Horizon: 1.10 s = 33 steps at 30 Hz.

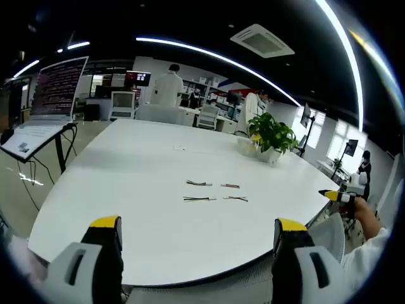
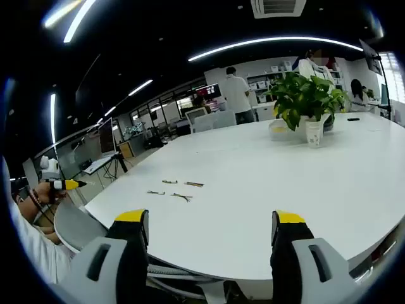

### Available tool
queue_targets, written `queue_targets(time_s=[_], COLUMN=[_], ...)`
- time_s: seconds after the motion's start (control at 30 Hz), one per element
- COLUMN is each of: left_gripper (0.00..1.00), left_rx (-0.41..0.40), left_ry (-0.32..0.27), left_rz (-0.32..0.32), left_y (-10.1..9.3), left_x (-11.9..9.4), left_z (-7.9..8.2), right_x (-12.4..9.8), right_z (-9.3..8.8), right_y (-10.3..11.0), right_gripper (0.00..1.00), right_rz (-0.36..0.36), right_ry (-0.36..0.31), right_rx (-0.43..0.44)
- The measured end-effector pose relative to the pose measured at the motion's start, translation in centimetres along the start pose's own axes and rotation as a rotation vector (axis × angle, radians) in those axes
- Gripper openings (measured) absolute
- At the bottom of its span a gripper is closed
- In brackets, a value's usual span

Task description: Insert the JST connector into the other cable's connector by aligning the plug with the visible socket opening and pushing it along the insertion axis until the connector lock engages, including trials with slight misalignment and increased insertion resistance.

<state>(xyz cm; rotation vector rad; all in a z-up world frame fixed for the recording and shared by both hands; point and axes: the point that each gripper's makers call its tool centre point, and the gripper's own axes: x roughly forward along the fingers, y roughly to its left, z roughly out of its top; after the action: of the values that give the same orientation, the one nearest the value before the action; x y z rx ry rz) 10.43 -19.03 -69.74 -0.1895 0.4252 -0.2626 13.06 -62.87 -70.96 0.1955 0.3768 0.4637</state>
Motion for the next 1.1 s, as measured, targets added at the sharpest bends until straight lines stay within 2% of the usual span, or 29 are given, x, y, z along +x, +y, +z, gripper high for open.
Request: queue_targets(time_s=[0.3, 0.6, 0.87, 1.0, 1.1], left_gripper=[0.99, 0.99, 0.99, 0.98, 0.98], left_rx=[0.012, 0.001, 0.001, 0.001, 0.006], left_ry=[0.027, 0.012, 0.016, 0.034, 0.025], left_rz=[-0.003, 0.011, 0.013, 0.012, 0.008], left_y=[0.2, 1.0, 1.0, 1.1, 0.9], left_x=[-0.4, -1.1, -1.6, -1.5, -1.3], left_z=[-0.5, -0.1, -0.5, -0.9, -0.4], right_x=[0.9, 1.5, 1.7, 1.4, 1.1], right_z=[-0.7, -0.9, -0.9, -0.4, -0.2], right_y=[1.1, 1.6, 1.8, 2.1, 1.8], right_gripper=[0.77, 0.77, 0.76, 0.76, 0.75], right_rz=[0.026, 0.039, 0.045, 0.061, 0.056], right_ry=[0.014, 0.020, 0.026, 0.001, -0.008], right_rx=[-0.007, -0.004, -0.008, 0.011, 0.030])
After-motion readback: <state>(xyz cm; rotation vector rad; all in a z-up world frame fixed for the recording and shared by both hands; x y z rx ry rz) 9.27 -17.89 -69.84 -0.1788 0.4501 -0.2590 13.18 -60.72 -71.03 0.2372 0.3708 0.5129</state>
